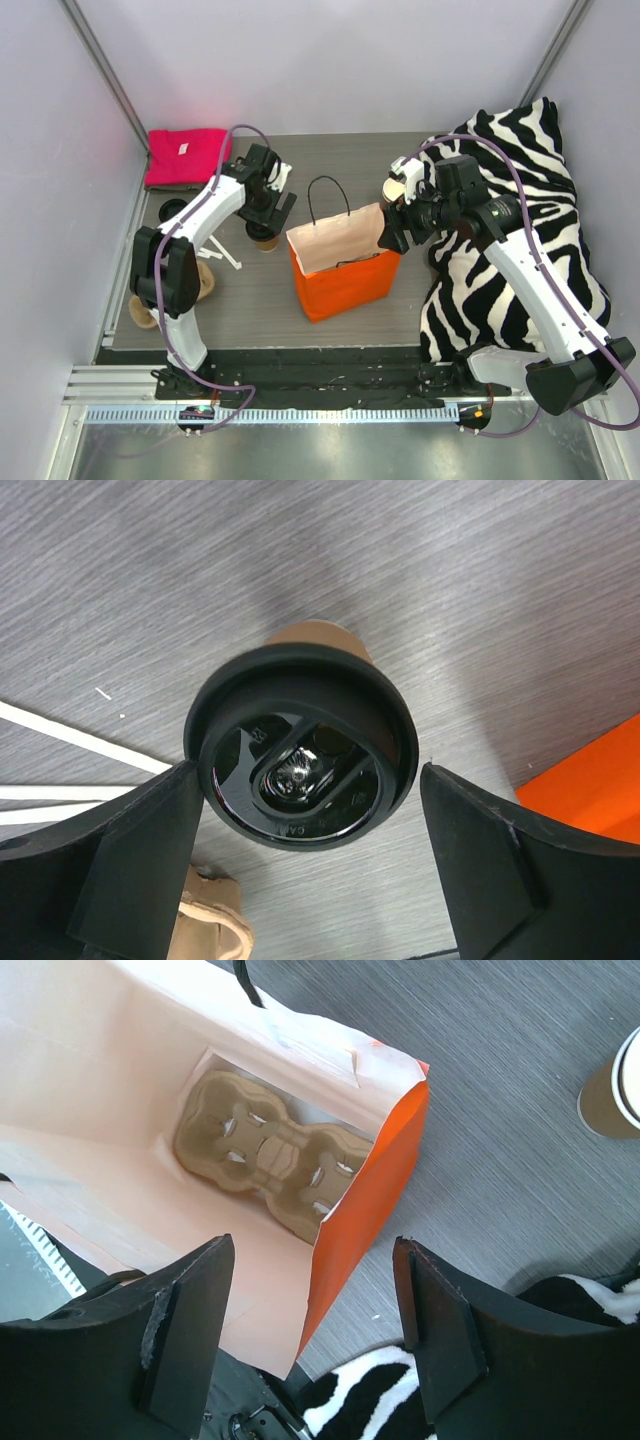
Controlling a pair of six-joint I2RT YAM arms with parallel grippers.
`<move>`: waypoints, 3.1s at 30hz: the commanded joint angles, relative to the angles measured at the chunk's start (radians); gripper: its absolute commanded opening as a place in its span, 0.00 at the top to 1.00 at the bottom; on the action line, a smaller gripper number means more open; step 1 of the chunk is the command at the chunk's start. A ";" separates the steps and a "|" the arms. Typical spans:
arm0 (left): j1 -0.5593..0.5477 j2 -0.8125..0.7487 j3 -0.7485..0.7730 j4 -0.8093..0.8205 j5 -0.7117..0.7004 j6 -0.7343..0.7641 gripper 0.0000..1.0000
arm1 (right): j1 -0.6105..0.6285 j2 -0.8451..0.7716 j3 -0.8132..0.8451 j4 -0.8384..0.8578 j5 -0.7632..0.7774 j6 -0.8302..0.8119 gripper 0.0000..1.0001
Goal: Pack the takeout coffee
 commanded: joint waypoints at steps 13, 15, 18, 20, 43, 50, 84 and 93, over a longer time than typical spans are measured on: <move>0.032 -0.033 0.087 -0.050 0.057 0.006 0.02 | -0.004 0.002 0.037 0.002 -0.038 -0.007 0.25; 0.032 -0.027 0.089 -0.050 0.057 0.008 0.03 | -0.004 0.002 0.038 0.002 -0.038 -0.007 0.25; 0.032 -0.026 0.080 -0.046 0.066 0.008 0.04 | -0.005 0.002 0.040 0.002 -0.041 -0.008 0.25; 0.034 -0.024 0.071 -0.042 0.068 0.005 0.05 | -0.004 0.004 0.038 0.002 -0.038 -0.007 0.25; 0.032 0.006 0.000 -0.006 0.052 -0.003 0.22 | -0.004 0.018 0.043 0.007 -0.038 -0.010 0.25; 0.032 0.013 -0.031 0.005 0.041 -0.006 0.23 | -0.005 0.021 0.045 0.007 -0.041 -0.008 0.25; 0.032 -0.293 0.333 -0.262 0.133 0.085 0.56 | -0.005 0.012 0.049 0.001 -0.034 -0.011 0.25; 0.032 -0.343 0.736 -0.368 0.267 0.054 0.58 | -0.004 0.015 0.057 0.004 -0.041 -0.001 0.24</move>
